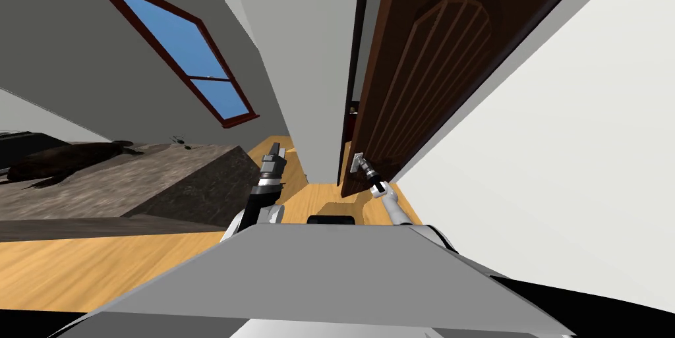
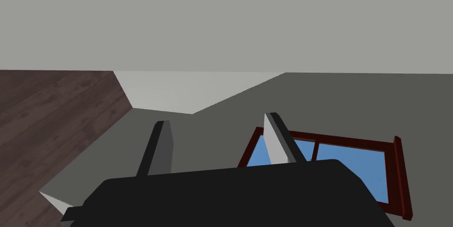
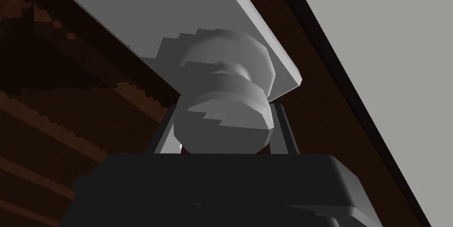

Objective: Pull the door open

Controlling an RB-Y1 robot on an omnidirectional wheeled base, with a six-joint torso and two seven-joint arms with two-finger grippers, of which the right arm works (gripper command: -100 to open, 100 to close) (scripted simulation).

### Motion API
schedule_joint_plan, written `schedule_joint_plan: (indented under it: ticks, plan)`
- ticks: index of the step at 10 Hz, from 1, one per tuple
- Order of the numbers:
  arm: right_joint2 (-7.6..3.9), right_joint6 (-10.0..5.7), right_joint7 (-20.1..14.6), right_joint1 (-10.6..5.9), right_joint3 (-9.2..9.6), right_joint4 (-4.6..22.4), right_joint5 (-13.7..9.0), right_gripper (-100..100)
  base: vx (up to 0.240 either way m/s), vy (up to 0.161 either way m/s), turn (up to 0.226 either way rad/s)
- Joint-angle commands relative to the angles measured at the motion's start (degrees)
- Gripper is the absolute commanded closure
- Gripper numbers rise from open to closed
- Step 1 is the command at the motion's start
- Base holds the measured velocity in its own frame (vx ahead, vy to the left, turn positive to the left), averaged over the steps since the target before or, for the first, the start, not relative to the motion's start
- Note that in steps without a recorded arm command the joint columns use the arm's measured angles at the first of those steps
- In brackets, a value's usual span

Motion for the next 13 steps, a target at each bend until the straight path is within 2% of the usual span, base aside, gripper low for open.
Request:
schedule_joint_plan:
  ticks: [1,4,5,7,8,10,12,13]
  plan:
    - [-0.08,-0.21,-2.2,-0.49,0.15,0.3,-2.1,100,-0.050,-0.032,0.095]
    - [-0.38,0.36,-7.2,-0.53,0.84,0.3,-7.4,100,-0.069,-0.069,0.173]
    - [-0.38,0.36,-7.8,-0.53,0.84,0.3,-7.6,100,-0.052,-0.051,0.060]
    - [-0.60,0.76,-11.3,-0.56,1.32,0.3,-11.4,100,-0.061,-0.056,0.136]
    - [-0.60,0.76,-11.7,-0.56,1.32,0.3,-11.4,100,-0.052,-0.049,0.084]
    - [-0.82,1.18,-15.4,-0.59,1.82,0.4,-15.3,100,-0.060,-0.060,0.154]
    - [-0.82,1.18,-15.8,-0.59,1.82,0.4,-15.4,100,-0.041,-0.037,0.027]
    - [-0.94,1.39,-17.8,-0.60,2.07,0.4,-17.5,100,-0.039,-0.022,0.105]
